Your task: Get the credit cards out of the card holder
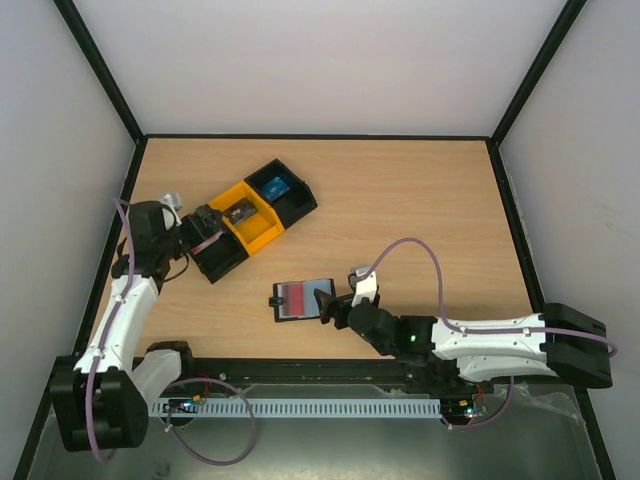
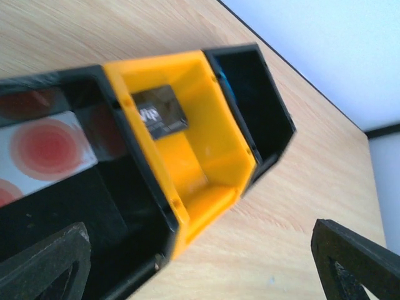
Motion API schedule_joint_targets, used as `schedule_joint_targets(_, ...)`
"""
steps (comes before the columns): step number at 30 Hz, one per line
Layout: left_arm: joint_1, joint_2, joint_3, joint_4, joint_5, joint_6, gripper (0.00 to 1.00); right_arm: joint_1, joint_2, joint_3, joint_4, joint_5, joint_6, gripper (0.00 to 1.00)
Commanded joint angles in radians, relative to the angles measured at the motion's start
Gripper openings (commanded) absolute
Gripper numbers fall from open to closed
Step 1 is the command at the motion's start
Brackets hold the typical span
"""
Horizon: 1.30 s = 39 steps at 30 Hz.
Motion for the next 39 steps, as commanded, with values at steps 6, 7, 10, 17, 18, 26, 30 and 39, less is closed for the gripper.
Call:
schedule_joint_targets(6, -0.175, -0.073, -0.068, -0.058, 0.191, 0.041, 0.85, -0.09, 0.083, 0.033, 0.091, -0.179, 0.047, 0.88)
schedule_joint_targets(7, -0.204, -0.078, -0.074, -0.046, 0.189, 0.024, 0.84, -0.093, 0.103, 0.034, 0.108, -0.189, 0.06, 0.85)
schedule_joint_targets(10, -0.284, -0.096, -0.114, 0.001, 0.178, -0.034, 0.77, -0.099, 0.165, 0.037, 0.153, -0.223, 0.092, 0.74)
schedule_joint_targets(17, -0.415, -0.118, -0.257, 0.133, 0.148, -0.139, 0.52, -0.124, 0.288, 0.033, 0.286, -0.314, 0.174, 0.38)
schedule_joint_targets(18, -0.431, -0.113, -0.281, 0.16, 0.145, -0.149, 0.49, -0.129, 0.306, 0.036, 0.301, -0.326, 0.182, 0.35)
schedule_joint_targets(26, -0.508, -0.011, -0.357, 0.308, 0.119, -0.171, 0.26, -0.175, 0.425, 0.053, 0.392, -0.435, 0.224, 0.19)
schedule_joint_targets(30, -0.527, 0.05, -0.376, 0.382, 0.109, -0.175, 0.21, -0.194, 0.482, 0.054, 0.443, -0.486, 0.256, 0.19)
schedule_joint_targets(39, -0.549, 0.205, -0.395, 0.475, 0.124, -0.168, 0.17, -0.224, 0.56, 0.077, 0.46, -0.536, 0.278, 0.19)
